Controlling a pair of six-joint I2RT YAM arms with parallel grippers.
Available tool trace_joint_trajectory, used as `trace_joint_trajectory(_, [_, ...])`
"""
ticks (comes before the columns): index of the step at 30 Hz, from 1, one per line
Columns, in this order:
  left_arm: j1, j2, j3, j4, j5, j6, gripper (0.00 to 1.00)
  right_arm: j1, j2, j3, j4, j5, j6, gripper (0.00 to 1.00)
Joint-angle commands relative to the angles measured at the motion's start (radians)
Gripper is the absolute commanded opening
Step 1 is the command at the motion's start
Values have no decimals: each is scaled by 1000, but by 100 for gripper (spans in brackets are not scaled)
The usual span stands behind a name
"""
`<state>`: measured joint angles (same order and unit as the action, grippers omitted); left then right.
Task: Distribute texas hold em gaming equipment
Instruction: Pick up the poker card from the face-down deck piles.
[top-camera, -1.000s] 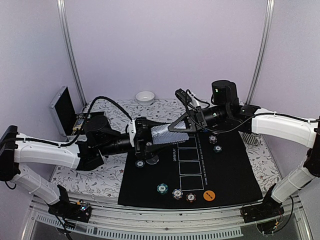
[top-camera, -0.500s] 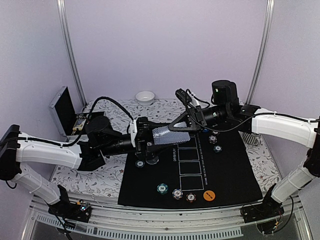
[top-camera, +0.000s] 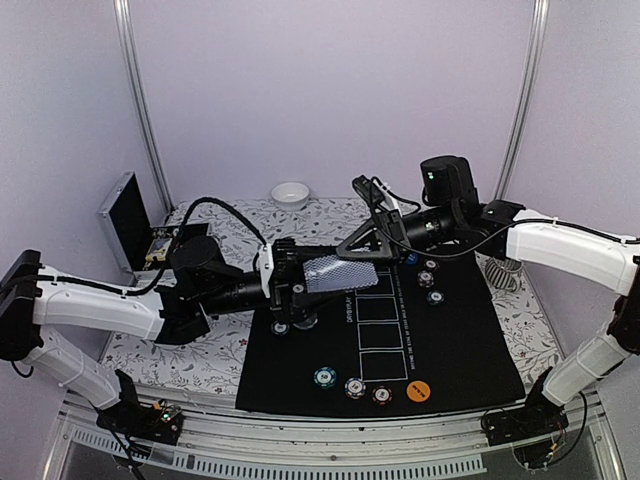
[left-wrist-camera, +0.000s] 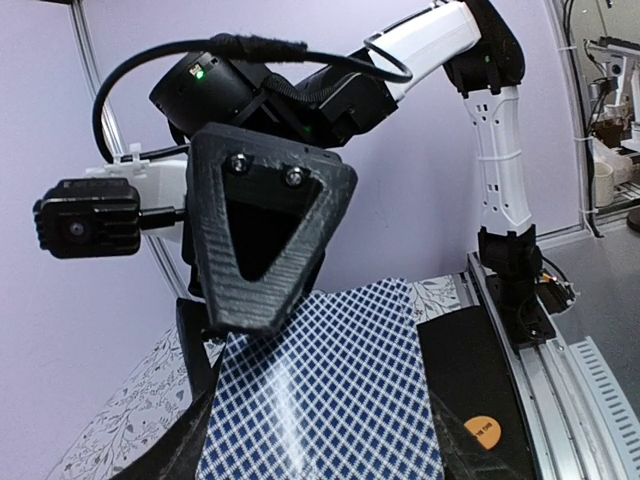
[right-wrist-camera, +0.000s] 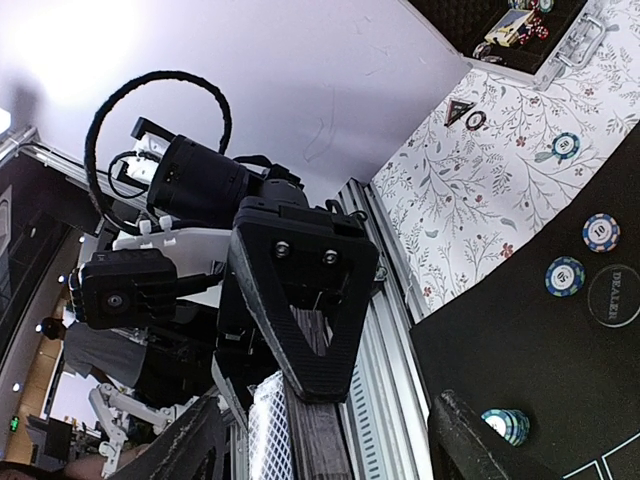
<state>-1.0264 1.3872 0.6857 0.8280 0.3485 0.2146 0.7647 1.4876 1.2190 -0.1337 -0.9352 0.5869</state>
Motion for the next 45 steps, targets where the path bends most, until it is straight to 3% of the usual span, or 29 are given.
trace_joint_trajectory(1, [4, -21, -14, 42, -19, -1, 60, -2, -30, 68, -119, 59, -84, 73])
trace_joint_trajectory(9, [2, -31, -28, 58, -45, 18, 59, -4, -25, 120, -304, 158, -170, 79])
trace_joint_trajectory(23, [1, -35, -51, 100, -72, 28, 59, -3, -48, 156, -386, 217, -220, 80])
trace_joint_trajectory(32, [1, -44, -59, 98, -81, 34, 59, -4, -56, 172, -419, 237, -237, 61])
trace_joint_trajectory(41, [3, -52, -69, 102, -89, 39, 59, -4, -55, 199, -437, 232, -245, 31])
trace_joint_trajectory(45, [2, -51, -71, 100, -93, 44, 59, -5, -55, 201, -437, 225, -243, 24])
